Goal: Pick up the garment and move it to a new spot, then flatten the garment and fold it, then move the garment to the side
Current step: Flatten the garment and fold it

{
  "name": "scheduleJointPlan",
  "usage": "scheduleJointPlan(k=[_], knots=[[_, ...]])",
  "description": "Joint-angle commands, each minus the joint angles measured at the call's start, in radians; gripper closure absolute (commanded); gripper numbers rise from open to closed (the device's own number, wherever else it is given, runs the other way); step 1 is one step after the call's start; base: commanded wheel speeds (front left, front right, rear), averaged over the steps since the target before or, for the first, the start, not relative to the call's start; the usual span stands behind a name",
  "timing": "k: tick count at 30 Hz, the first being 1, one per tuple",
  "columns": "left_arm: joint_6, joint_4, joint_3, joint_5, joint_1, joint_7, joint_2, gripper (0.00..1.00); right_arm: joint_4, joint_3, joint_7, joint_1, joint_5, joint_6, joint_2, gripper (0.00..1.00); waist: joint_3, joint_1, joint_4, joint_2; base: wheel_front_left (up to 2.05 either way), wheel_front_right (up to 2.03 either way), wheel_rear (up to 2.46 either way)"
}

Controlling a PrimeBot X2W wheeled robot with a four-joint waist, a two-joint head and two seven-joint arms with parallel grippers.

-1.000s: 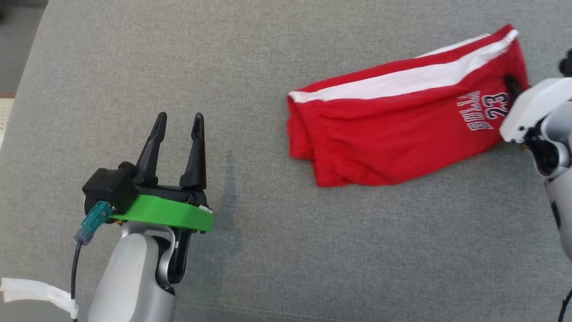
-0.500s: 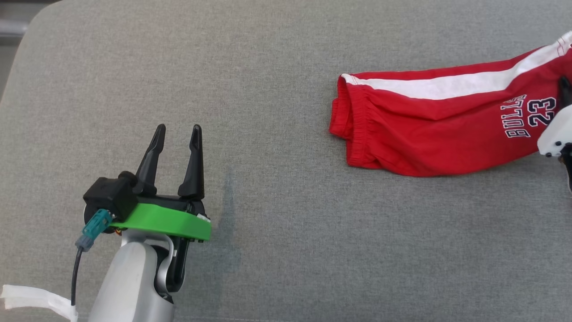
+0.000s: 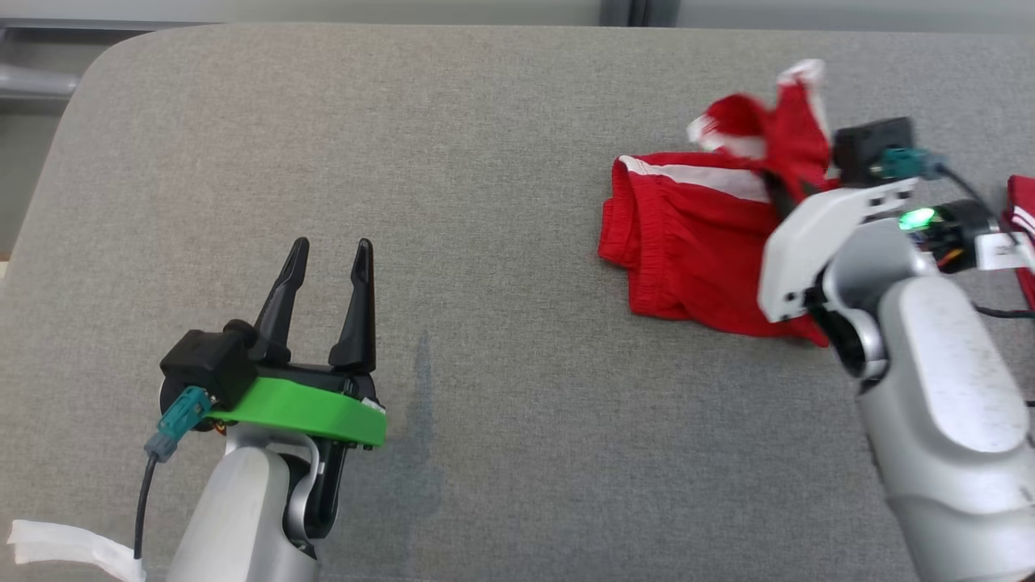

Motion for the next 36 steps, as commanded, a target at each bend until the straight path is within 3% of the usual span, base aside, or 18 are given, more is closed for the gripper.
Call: scheduleJointPlan(k=[1, 11, 13, 18, 21, 24, 28, 36], knots=[[-0.003, -0.004, -0.001, -0.005, 0.011, -0.003, 0.006, 0.0, 0.018, 0.018, 0.005, -0.018, -0.009, -0.001, 0.014, 1.0, 0.003, 0.0, 0.007, -0.0001, 0.0, 0.0, 0.0], [-0.003, 0.0, -0.028, -0.019, -0.012, -0.003, -0.008, 0.0, 0.227, 0.104, -0.022, -0.103, -0.036, -0.001, 0.091, 1.0, 0.021, 0.0, 0.068, -0.0001, 0.0, 0.0, 0.0], [-0.003, 0.004, -0.028, -0.021, -0.008, -0.003, -0.009, 0.0, 0.255, 0.121, -0.032, -0.109, -0.021, -0.001, 0.101, 0.0, 0.017, 0.0, 0.077, -0.0001, 0.0, 0.0, 0.0], [-0.003, 0.009, -0.024, -0.021, 0.014, -0.003, -0.011, 0.0, 0.236, 0.198, -0.051, -0.097, 0.098, -0.001, 0.111, 0.0, -0.002, 0.0, 0.082, -0.0001, 0.0, 0.0, 0.0], [-0.003, 0.01, -0.017, -0.018, 0.026, -0.003, -0.006, 0.0, 0.14, 0.266, -0.062, -0.074, 0.261, -0.001, 0.113, 0.0, -0.018, 0.0, 0.07, -0.0001, 0.0, 0.0, 0.0], [-0.003, 0.007, -0.013, -0.014, 0.031, -0.003, -0.002, 0.0, 0.04, 0.273, -0.108, -0.056, 0.325, -0.002, 0.074, 0.0, -0.032, 0.0, 0.054, -0.0001, 0.0, 0.0, 0.0], [-0.003, 0.003, -0.011, -0.011, 0.043, -0.003, 0.001, 0.0, -0.029, 0.203, -0.166, -0.014, 0.299, -0.001, 0.015, 0.0, -0.048, 0.0, 0.034, -0.0001, 0.0, 0.0, 0.0], [-0.003, 0.001, -0.027, -0.013, 0.035, -0.003, 0.002, 0.0, 0.032, 0.024, -0.267, 0.074, 0.128, -0.001, -0.081, 0.0, -0.049, 0.0, 0.019, -0.0001, 0.0, 0.0, 0.0]])
